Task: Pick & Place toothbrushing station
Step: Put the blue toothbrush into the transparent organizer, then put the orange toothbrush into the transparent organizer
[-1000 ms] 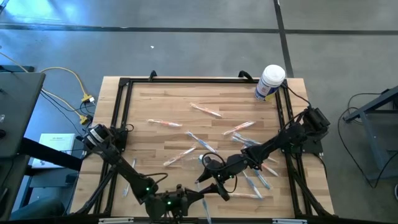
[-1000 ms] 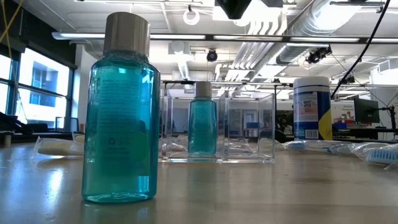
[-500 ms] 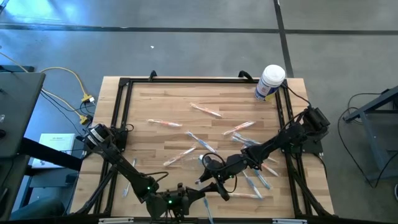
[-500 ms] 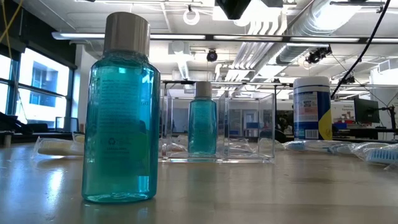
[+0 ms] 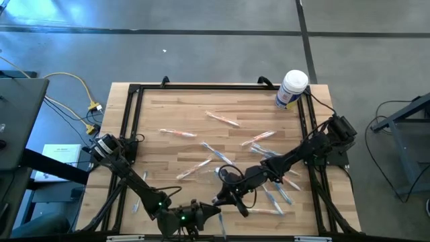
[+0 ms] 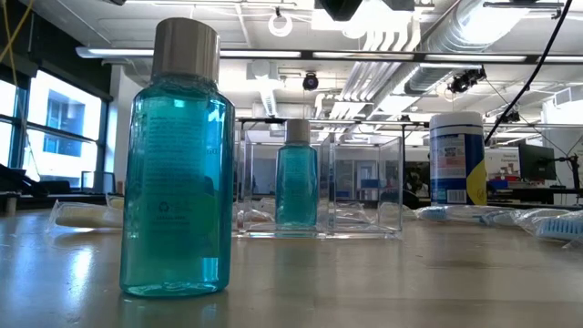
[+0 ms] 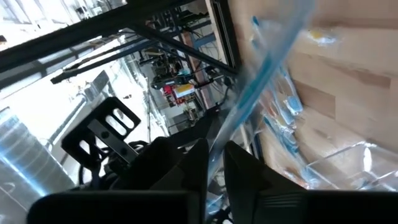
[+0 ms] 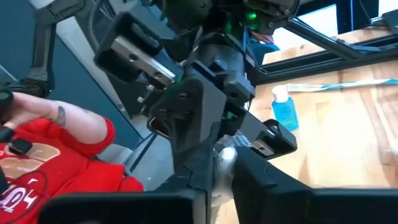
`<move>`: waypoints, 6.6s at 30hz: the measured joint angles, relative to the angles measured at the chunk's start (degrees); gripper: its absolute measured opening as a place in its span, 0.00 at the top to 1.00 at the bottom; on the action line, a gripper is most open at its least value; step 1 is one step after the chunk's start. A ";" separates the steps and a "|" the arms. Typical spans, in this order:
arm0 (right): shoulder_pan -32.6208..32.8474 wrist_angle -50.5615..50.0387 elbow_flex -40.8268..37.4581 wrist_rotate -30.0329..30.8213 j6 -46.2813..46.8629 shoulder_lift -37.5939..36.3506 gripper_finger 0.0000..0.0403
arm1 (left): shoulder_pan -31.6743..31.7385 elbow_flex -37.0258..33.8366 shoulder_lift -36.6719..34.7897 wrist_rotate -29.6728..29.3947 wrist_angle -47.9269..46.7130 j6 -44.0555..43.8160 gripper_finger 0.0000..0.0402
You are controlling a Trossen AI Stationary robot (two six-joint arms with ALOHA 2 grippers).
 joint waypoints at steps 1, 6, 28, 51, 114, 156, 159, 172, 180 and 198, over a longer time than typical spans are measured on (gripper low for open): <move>0.02 -0.06 0.00 0.00 -0.05 0.01 0.94 | 0.00 0.00 0.00 0.15 0.00 -0.96 0.90; 0.11 -0.36 0.00 -0.25 -1.24 0.01 0.93 | -0.07 0.00 0.00 3.56 0.69 -8.39 0.84; 0.15 -12.42 -0.18 9.59 -7.66 -7.45 0.94 | -5.75 0.30 -0.20 2.22 6.52 -25.24 0.69; 9.09 -38.22 -0.07 44.12 -10.96 -28.14 0.96 | -0.95 0.11 -1.42 -20.49 21.35 -35.63 0.69; 3.34 -35.90 -0.02 35.03 -18.15 -26.86 0.42 | -2.27 0.02 -1.40 -26.37 16.26 -46.61 0.69; -3.86 -78.13 -0.07 35.07 10.09 -32.47 0.42 | 4.80 -32.87 -49.69 -29.81 -4.29 -65.62 0.75; -7.29 -81.25 -0.07 35.10 8.64 -32.56 0.42 | 4.97 -37.18 -55.50 -15.91 -5.22 -72.95 0.75; -23.66 -89.66 -3.86 23.21 -1.05 -32.56 0.42 | 10.84 -49.19 -66.93 9.28 -22.71 -105.50 0.75; -33.80 -77.41 -12.97 18.08 -5.42 -32.53 0.42 | 11.13 -51.45 -65.14 9.81 -22.69 -112.43 0.75; -37.86 -60.02 -24.13 12.56 -22.57 -29.05 0.42 | 11.37 -51.45 -62.40 10.36 -22.44 -116.86 0.75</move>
